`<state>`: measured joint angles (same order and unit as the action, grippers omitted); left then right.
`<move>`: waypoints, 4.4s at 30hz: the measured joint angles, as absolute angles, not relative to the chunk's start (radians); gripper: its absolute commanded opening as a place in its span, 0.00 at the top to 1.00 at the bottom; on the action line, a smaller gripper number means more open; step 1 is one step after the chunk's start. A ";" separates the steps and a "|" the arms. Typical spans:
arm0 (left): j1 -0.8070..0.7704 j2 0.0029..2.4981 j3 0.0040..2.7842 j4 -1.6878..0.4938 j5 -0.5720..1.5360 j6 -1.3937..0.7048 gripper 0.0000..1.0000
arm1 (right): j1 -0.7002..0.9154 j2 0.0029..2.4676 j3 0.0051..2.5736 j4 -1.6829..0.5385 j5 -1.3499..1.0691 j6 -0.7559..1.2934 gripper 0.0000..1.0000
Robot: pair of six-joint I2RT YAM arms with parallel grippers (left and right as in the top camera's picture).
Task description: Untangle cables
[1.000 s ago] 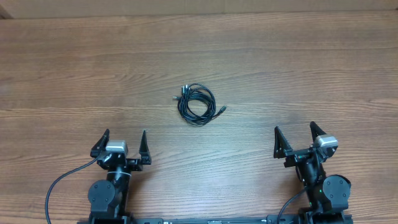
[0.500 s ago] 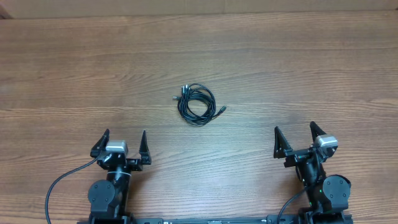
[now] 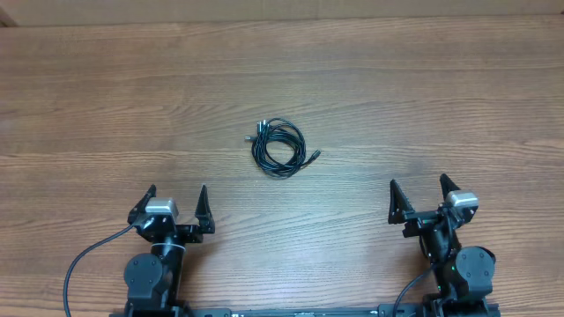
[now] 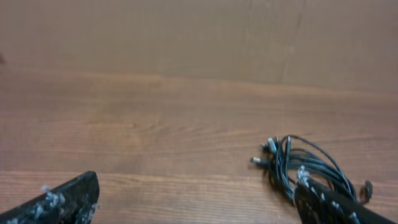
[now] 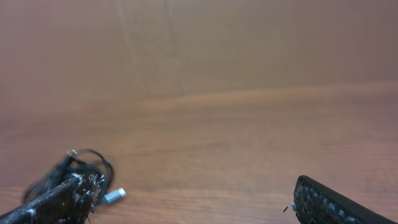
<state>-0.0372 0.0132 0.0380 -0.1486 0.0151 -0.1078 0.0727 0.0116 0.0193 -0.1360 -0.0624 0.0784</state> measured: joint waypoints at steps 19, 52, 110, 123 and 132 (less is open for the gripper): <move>-0.037 0.565 0.436 -0.444 0.022 -0.133 0.00 | 0.073 0.439 0.387 -0.433 0.000 0.113 0.00; -0.167 1.375 1.043 -0.569 0.255 -0.339 0.23 | 0.073 0.974 0.910 -0.733 -0.108 0.157 0.00; -0.380 1.595 1.252 -0.284 0.784 -0.444 0.96 | 0.192 1.448 0.911 -0.440 -0.595 0.181 0.21; -0.343 1.493 1.258 -0.361 0.814 -0.406 0.96 | 0.249 1.503 0.911 -0.358 -0.224 0.328 0.81; -0.216 1.398 1.262 -0.393 0.862 -0.389 0.96 | 0.249 1.504 0.911 -0.327 -0.221 0.375 0.48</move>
<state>-0.2157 1.3975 1.2617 -0.3927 0.8623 -0.3885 0.2493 1.5040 0.9108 -0.3275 -0.2214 0.3752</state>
